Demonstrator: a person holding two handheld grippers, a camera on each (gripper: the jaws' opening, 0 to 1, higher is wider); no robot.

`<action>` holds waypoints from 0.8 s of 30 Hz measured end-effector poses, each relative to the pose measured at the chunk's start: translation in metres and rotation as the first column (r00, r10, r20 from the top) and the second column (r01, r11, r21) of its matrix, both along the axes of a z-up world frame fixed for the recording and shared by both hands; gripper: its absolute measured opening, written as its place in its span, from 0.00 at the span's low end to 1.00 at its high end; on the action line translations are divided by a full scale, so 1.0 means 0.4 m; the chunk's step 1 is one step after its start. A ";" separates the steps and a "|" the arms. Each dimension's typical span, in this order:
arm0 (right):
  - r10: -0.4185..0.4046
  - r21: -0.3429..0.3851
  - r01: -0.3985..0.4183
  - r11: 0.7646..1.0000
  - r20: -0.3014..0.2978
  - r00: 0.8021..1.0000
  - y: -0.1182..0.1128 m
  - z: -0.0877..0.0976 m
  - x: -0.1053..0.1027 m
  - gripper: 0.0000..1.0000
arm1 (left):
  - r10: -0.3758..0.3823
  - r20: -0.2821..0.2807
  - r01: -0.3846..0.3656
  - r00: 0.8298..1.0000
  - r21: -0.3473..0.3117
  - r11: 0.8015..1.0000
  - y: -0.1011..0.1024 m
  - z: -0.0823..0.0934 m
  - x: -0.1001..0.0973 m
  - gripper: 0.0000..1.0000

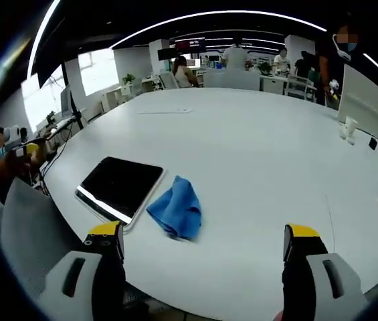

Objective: Wipe the mirror surface with the cleaning cloth until all visible marks leave the cleaned area.

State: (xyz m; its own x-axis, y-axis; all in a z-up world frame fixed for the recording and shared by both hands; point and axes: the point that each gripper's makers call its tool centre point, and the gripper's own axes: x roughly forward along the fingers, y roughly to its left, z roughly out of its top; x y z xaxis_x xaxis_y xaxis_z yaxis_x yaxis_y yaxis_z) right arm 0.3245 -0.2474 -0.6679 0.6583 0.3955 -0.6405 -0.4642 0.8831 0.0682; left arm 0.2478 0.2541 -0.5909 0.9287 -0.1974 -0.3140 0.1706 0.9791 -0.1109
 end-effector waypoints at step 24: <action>-0.013 -0.018 0.012 1.000 -0.037 0.999 -0.051 -0.032 -0.074 0.98 | -0.102 -0.076 0.102 0.992 0.001 0.995 -0.070 -0.007 -0.030 0.99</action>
State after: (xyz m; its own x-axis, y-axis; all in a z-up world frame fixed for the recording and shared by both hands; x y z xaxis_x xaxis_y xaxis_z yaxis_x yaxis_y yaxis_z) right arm 0.2948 -0.2676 -0.6809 0.6387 0.3760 -0.6713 -0.4506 0.8900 0.0698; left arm 0.2359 0.2260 -0.5937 0.8771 -0.2884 -0.3840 0.2609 0.9575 -0.1230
